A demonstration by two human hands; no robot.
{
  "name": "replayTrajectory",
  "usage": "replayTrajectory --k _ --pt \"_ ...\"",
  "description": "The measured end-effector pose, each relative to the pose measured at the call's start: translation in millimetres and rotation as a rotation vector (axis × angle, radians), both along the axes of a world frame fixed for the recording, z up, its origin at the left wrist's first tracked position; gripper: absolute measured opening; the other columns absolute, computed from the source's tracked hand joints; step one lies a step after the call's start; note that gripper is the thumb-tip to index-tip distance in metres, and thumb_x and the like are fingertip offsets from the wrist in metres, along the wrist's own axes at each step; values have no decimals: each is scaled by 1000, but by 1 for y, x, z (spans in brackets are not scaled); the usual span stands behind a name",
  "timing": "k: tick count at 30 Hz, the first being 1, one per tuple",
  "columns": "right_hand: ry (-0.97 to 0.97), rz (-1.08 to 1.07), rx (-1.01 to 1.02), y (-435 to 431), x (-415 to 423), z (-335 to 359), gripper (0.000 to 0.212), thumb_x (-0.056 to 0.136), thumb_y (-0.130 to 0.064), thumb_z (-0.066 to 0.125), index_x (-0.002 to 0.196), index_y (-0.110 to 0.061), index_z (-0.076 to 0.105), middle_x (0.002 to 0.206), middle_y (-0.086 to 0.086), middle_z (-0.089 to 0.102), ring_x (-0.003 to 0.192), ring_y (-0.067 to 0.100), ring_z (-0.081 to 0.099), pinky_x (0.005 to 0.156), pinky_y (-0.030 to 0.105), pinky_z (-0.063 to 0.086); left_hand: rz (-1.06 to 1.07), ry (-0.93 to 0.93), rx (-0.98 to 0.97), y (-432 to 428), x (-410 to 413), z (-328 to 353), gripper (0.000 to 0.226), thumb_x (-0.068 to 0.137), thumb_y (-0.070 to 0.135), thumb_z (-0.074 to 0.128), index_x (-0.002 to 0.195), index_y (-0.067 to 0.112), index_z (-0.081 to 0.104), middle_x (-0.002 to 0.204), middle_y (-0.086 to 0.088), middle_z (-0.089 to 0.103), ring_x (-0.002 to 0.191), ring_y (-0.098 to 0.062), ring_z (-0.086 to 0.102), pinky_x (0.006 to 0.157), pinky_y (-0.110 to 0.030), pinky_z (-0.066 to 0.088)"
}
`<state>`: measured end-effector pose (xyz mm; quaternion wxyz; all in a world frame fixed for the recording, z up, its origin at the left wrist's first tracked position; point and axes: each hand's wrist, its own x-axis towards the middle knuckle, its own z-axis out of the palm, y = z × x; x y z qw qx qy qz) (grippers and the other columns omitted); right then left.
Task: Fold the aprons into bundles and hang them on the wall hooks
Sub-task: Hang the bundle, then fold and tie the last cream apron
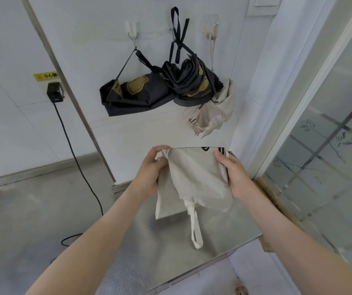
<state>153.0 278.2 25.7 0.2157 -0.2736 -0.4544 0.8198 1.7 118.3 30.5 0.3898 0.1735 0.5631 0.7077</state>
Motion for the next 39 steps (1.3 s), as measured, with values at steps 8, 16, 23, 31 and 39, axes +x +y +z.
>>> replayTrajectory --k 8,16,23,31,39 --pt "-60 45 84 7 1 5 15 92 -17 58 97 -8 68 86 7 74 75 18 71 66 27 58 -357 312 -68 -6 -12 21 33 82 -15 46 78 17 47 82 -10 54 66 -21 41 49 -21 36" --pt "-116 -33 131 15 -1 9 13 95 -11 55 96 -5 67 78 5 74 68 14 71 60 24 56 -275 148 50 -1 -9 12 18 95 -1 50 95 17 49 96 -16 58 71 -23 54 56 -25 47" --pt "-330 -110 -93 29 -1 -13 10 93 -12 61 99 -5 62 69 3 70 55 10 67 48 21 53 -705 197 -190 -17 -11 -43 65 81 30 71 139 21 44 133 2 58 122 -15 54 107 -36 39" --pt "-456 83 -89 25 -17 -53 6 89 -23 65 94 -20 63 100 -1 64 93 16 57 83 30 46 -249 80 -374 -10 -18 -89 17 100 22 49 113 26 60 98 3 69 86 -13 65 72 -29 54" --pt "-770 363 219 -12 -39 -129 25 86 -10 65 104 -19 51 94 -1 56 93 16 53 86 29 46 116 30 -969 -28 -46 -188 45 86 38 56 115 4 50 115 -16 60 110 -33 58 95 -41 48"
